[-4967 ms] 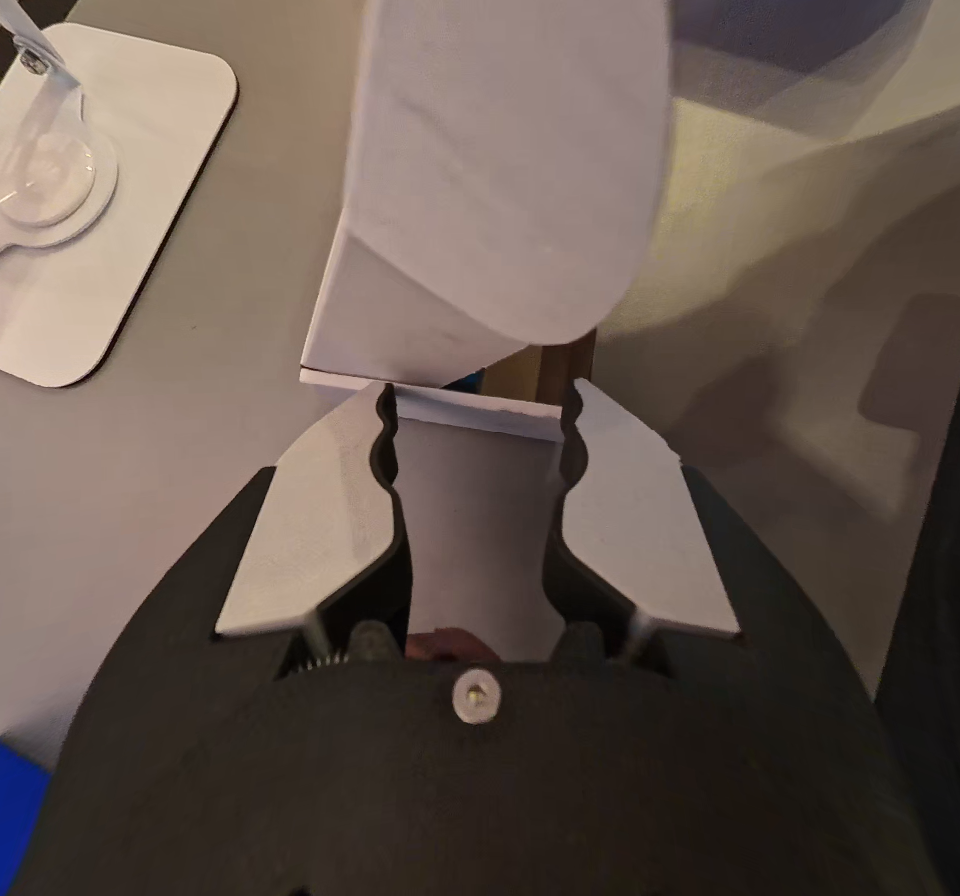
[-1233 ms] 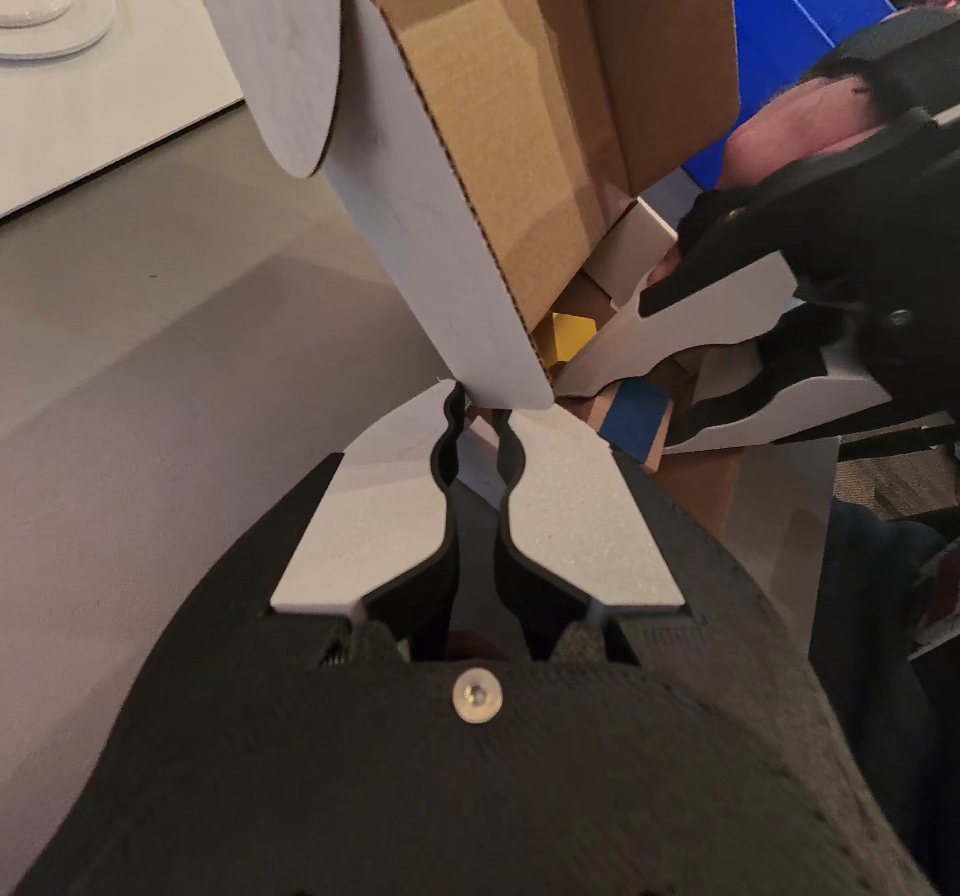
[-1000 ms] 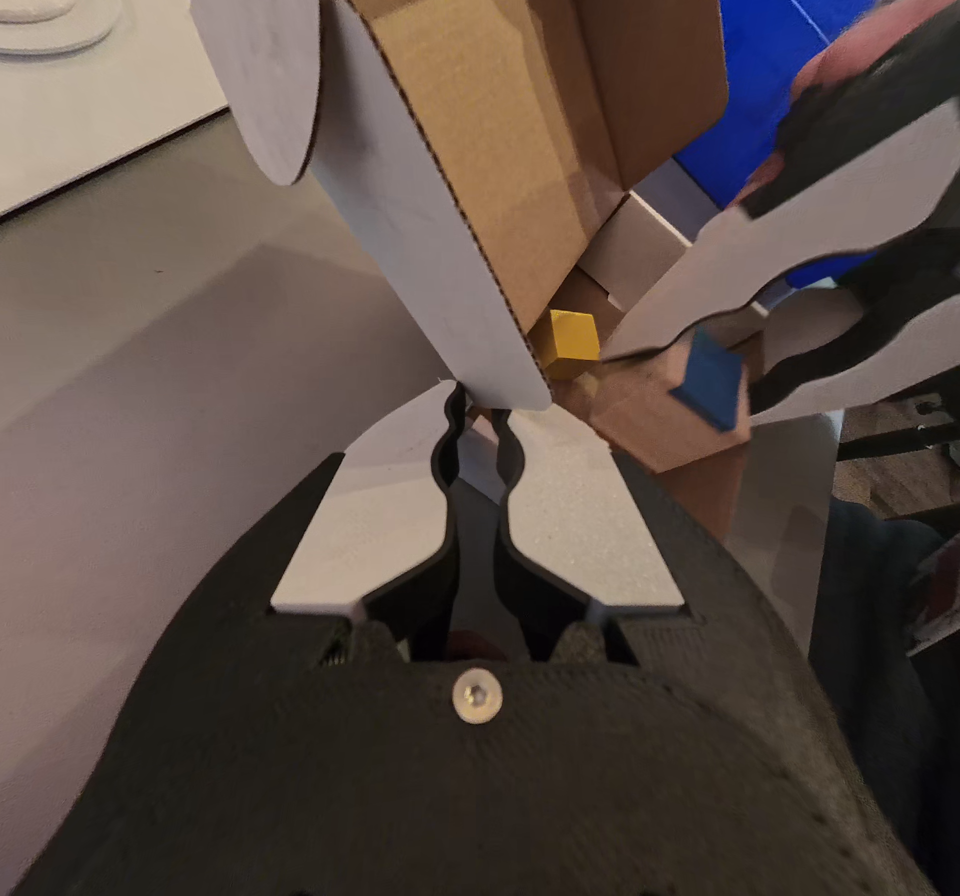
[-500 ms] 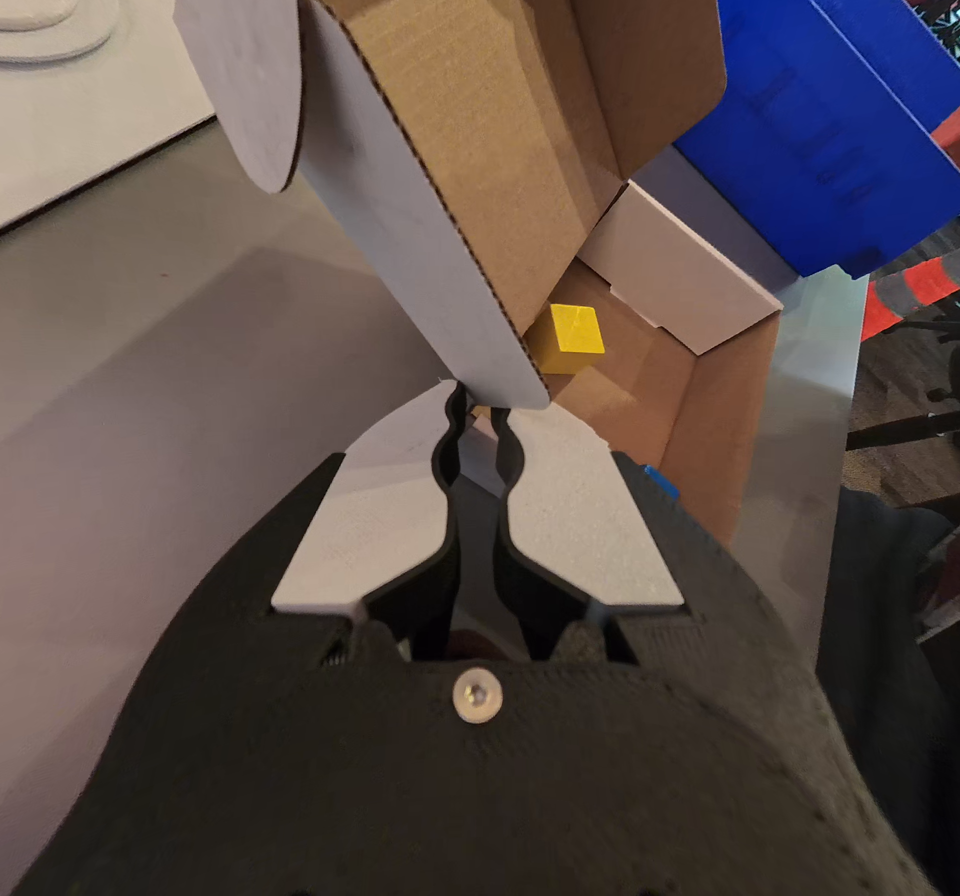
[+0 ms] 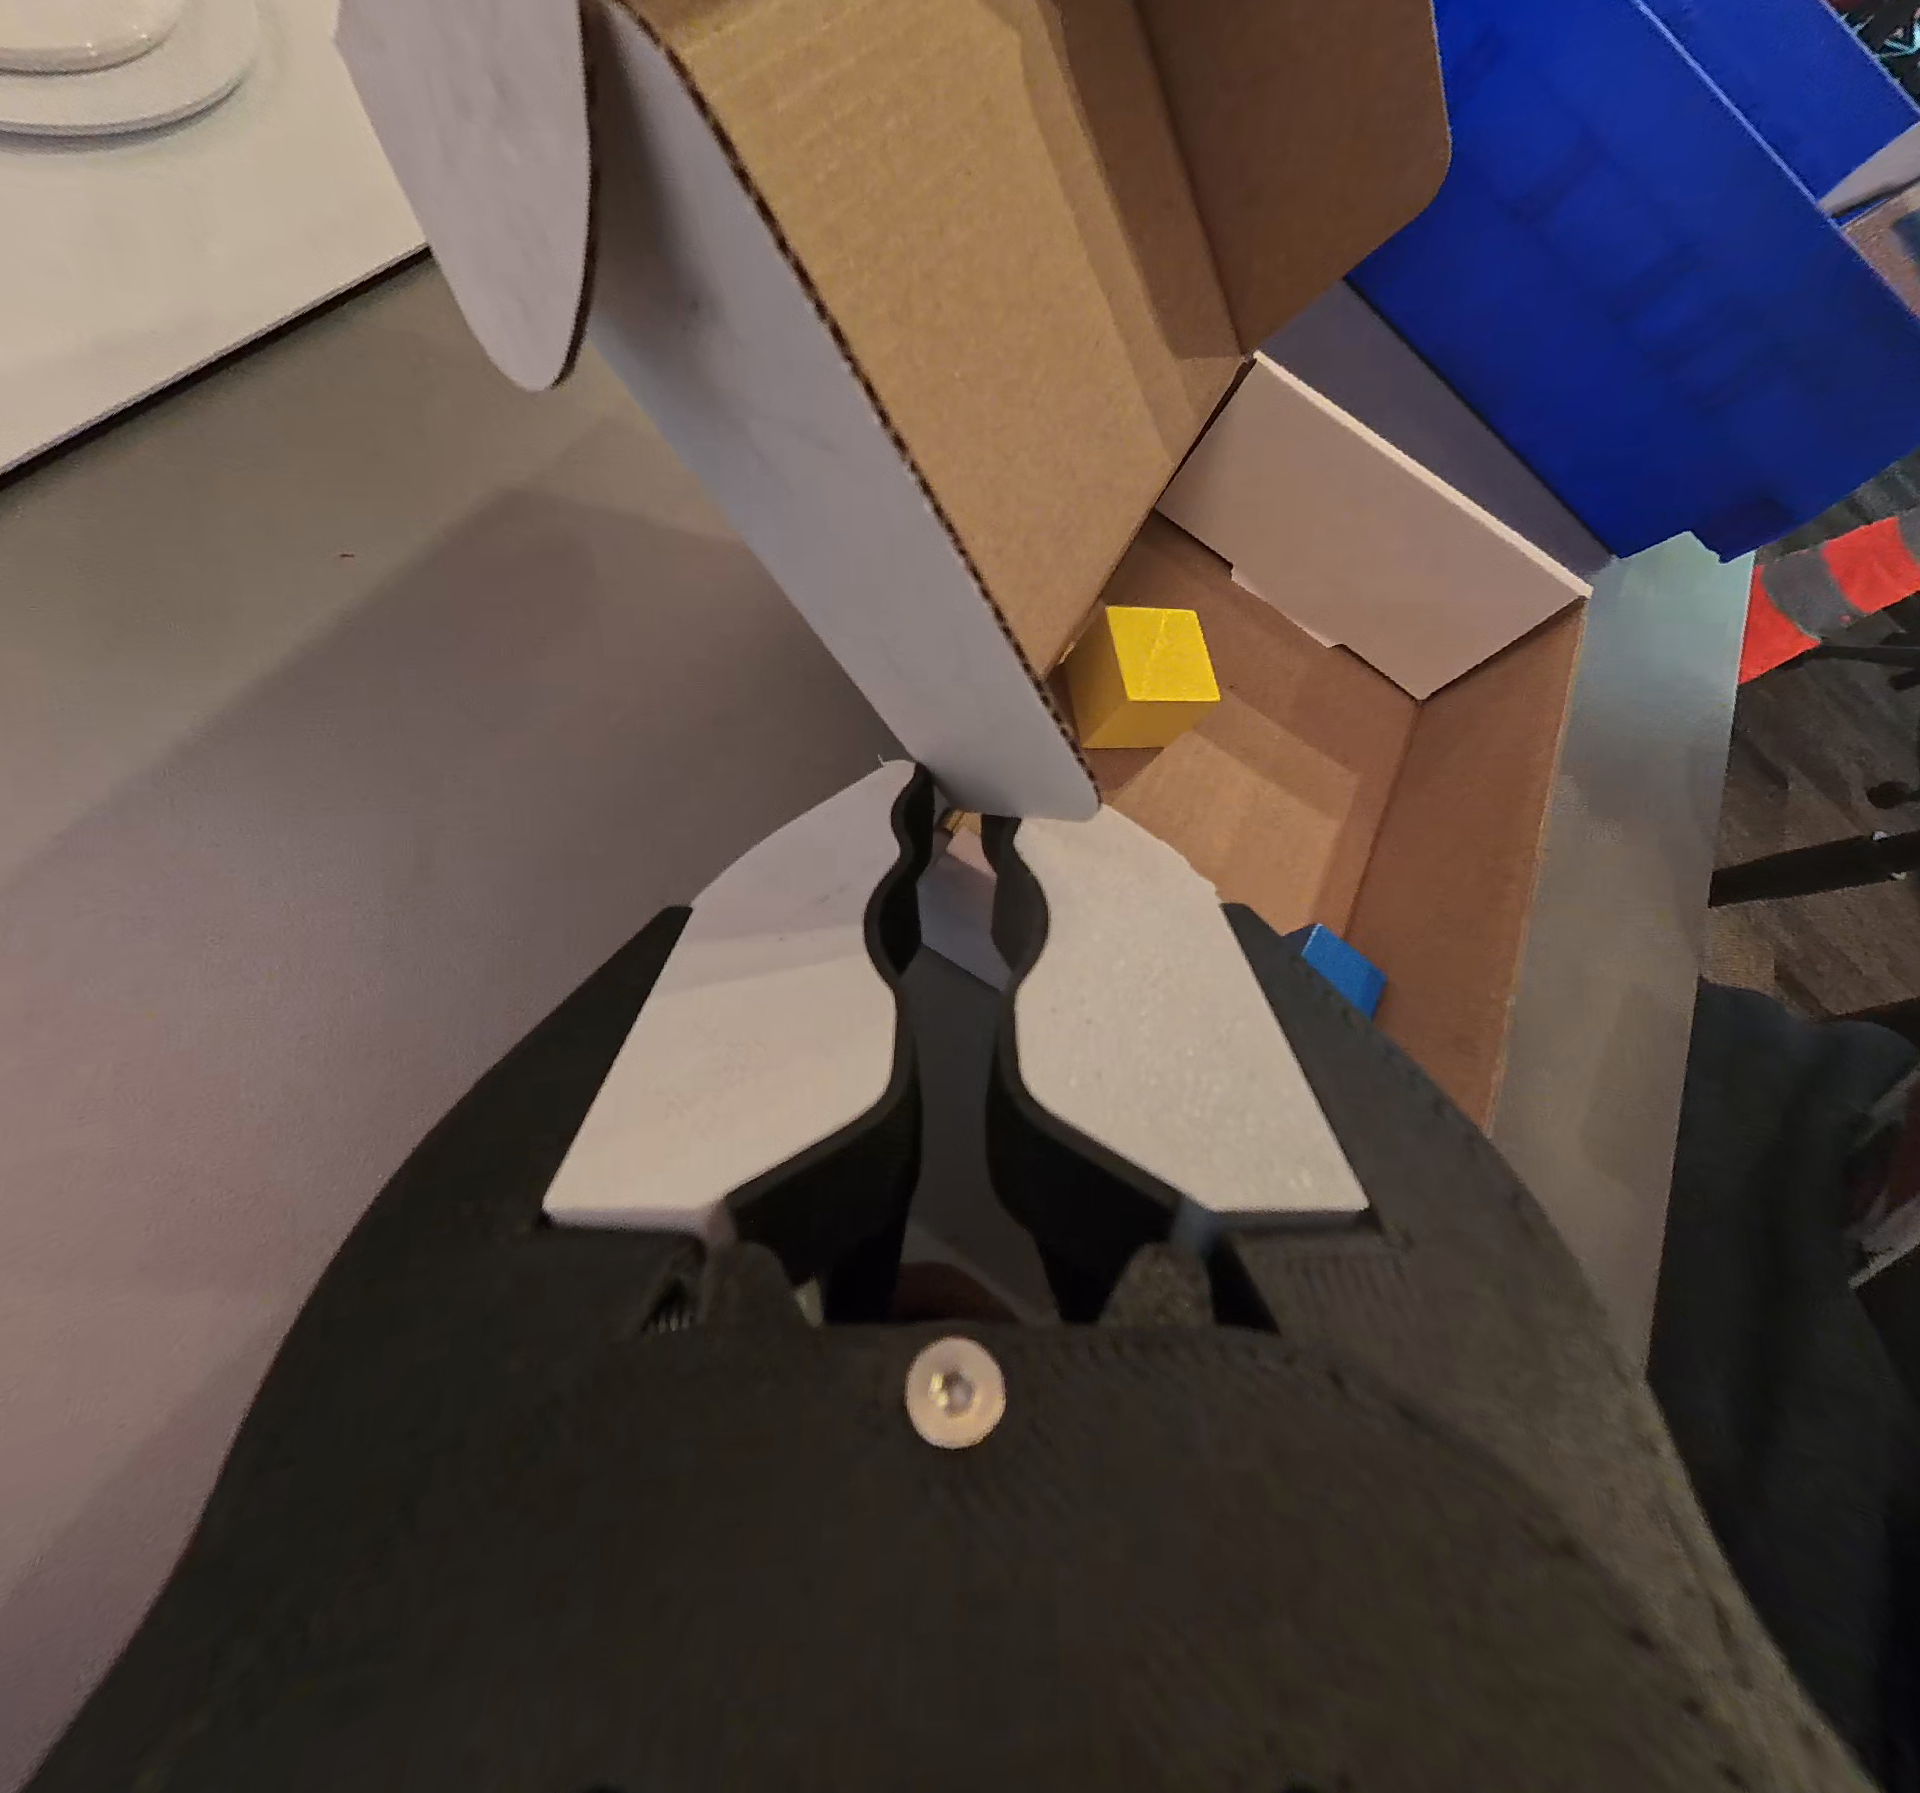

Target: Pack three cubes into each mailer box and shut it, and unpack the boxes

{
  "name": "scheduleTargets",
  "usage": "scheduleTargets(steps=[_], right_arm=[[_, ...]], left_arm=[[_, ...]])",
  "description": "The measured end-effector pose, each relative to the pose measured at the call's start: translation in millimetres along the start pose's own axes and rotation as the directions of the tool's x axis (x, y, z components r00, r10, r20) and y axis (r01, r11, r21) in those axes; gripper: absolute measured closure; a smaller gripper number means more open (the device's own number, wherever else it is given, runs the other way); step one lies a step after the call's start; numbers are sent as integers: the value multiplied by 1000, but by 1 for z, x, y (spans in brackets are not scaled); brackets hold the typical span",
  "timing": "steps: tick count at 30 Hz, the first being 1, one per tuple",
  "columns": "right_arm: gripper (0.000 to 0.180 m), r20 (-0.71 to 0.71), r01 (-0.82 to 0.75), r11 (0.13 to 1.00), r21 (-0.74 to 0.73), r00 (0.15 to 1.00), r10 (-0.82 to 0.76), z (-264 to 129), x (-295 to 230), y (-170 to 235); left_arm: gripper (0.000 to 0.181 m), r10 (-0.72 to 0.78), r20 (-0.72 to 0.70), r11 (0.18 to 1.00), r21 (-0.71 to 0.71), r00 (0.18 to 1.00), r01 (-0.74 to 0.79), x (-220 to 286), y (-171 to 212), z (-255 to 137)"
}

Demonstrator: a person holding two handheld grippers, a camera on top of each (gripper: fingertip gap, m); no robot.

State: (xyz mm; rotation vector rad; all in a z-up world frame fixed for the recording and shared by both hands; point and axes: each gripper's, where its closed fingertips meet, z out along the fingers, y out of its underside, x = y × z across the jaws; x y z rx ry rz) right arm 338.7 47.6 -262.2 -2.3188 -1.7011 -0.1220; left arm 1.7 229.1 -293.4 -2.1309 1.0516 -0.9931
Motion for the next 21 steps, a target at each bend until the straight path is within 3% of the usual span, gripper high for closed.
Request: scheduleTargets(steps=[6, 12, 18, 21], right_arm=[[135, 64, 19, 997, -72, 998, -14, 45, -1, 17], [136, 146, 48, 995, -87, 989, -35, 64, -6, 16], [130, 84, 23, 995, -102, 996, -14, 32, 1, 15], [130, -26, 27, 1000, 6, 999, -27, -14, 9, -26]], left_arm=[[172, 5, -1, 1000, 1, 1000, -5, 0, 0, 0], [172, 6, -3, 1000, 0, 1000, -6, -1, 0, 0], [172, 7, -4, 1000, -2, 1000, -7, 0, 0, 0], [172, 7, -5, 1000, -3, 1000, -7, 0, 0, 0]])
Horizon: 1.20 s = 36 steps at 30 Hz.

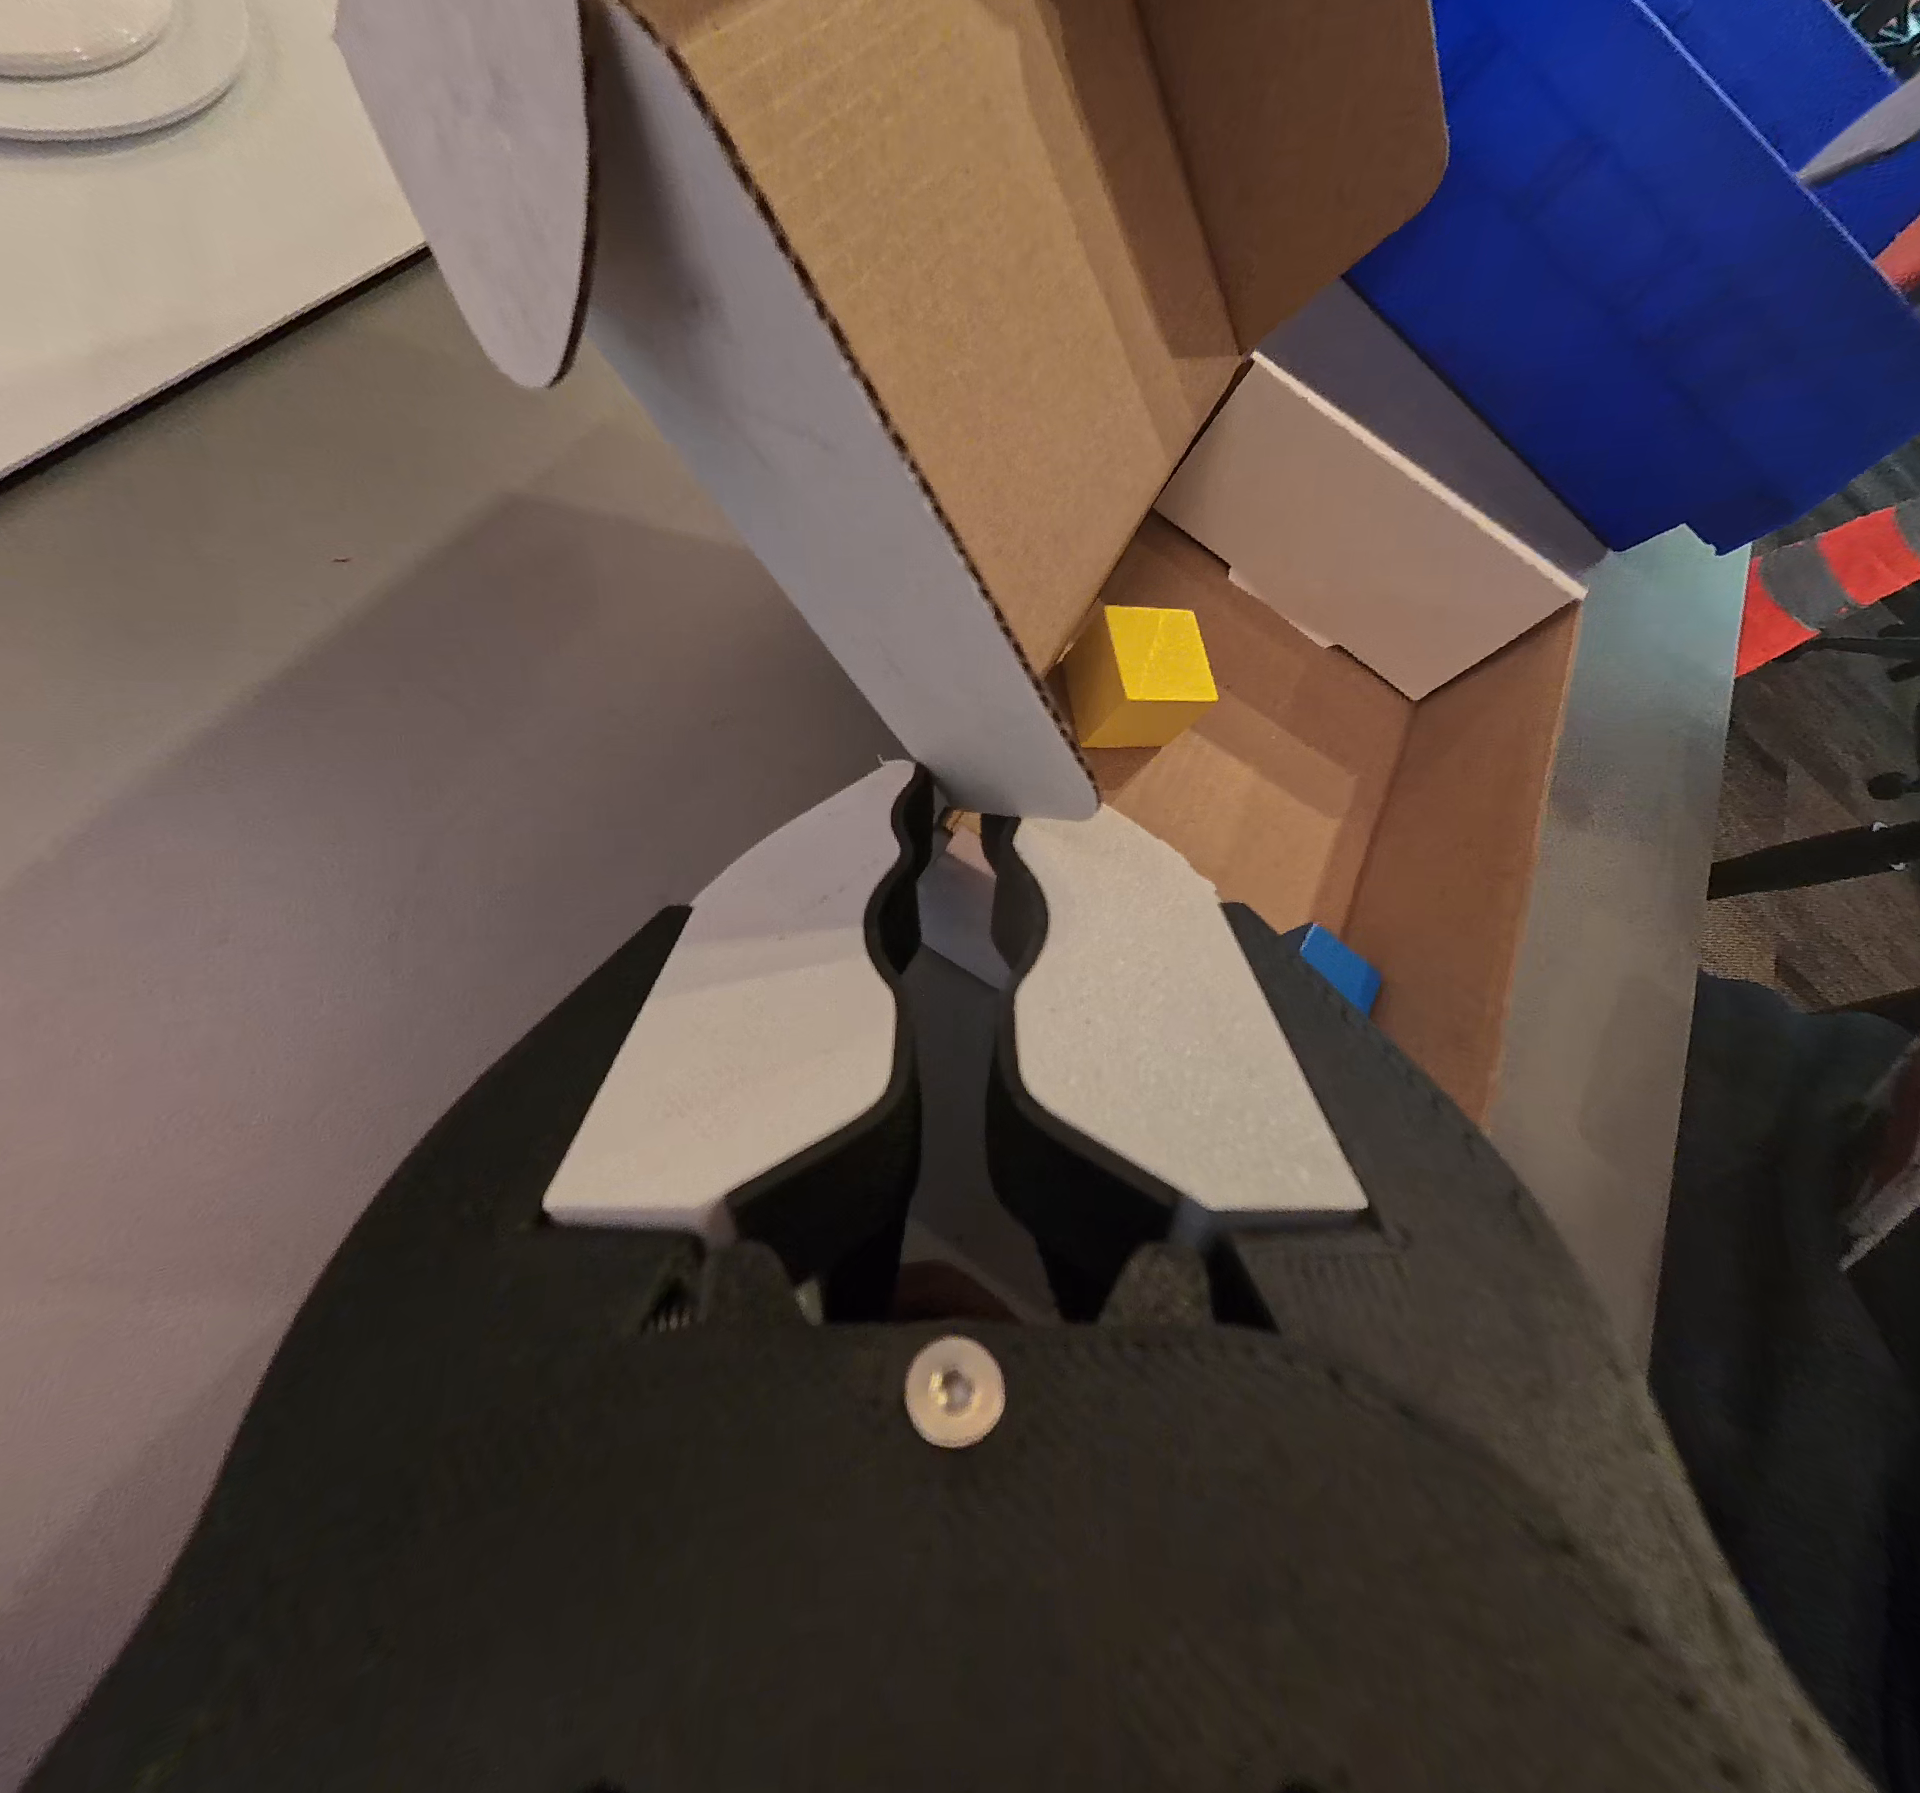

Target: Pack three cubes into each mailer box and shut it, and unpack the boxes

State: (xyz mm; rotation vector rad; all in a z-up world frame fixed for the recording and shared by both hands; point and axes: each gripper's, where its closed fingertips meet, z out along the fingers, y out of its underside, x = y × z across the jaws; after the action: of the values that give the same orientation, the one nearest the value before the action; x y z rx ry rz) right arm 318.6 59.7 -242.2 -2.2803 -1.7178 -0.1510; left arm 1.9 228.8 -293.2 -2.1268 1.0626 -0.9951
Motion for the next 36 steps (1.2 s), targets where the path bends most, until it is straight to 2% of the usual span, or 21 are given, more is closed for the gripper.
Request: scheduleTargets(steps=[3, 5, 8, 12, 16, 21, 24, 26, 32, 36], right_arm=[[137, -106, 4, 981, 192, 994, 17, -39, 14, -80], [138, -69, -26, 956, 292, 996, 49, -41, 13, -139], [141, -6, -47, 940, 339, 999, 53, -16, 10, -210], [138, 9, -132, 961, 244, 991, 134, 46, 25, -253], [140, 123, -263, 947, 183, 962, 243, 96, 21, -268], [137, 10, -266, 961, 82, 964, 266, 127, 33, -259], [149, 38, -280, 955, 97, 960, 277, 131, 30, -264], [153, 34, -259, 964, 52, 966, 258, 137, 27, -258], [154, 73, -224, 968, 116, 973, 217, 123, 21, -264], [153, 41, -175, 956, 236, 985, 170, 73, 26, -261]], left_arm=[[172, 2, -1, 1000, -2, 1000, -2, 1, 0, 1], [172, 1, -5, 1000, -1, 1000, -1, 3, -1, 2], [172, 2, -8, 1000, -2, 1000, -2, 4, 0, 2], [172, 0, -2, 1000, -7, 1000, 0, 6, 1, 1], [172, -14, -6, 1000, -6, 1000, 14, 8, 2, 1], [172, -16, -26, 1000, -8, 1000, 16, 10, 1, 3], [172, -17, -40, 1000, -8, 999, 16, 11, 1, 4], [172, -15, -43, 1000, -10, 999, 15, 12, 1, 4], [172, -12, -48, 1000, -13, 999, 12, 13, 3, 3], [172, -11, -51, 1000, -14, 999, 10, 14, 3, 3]])
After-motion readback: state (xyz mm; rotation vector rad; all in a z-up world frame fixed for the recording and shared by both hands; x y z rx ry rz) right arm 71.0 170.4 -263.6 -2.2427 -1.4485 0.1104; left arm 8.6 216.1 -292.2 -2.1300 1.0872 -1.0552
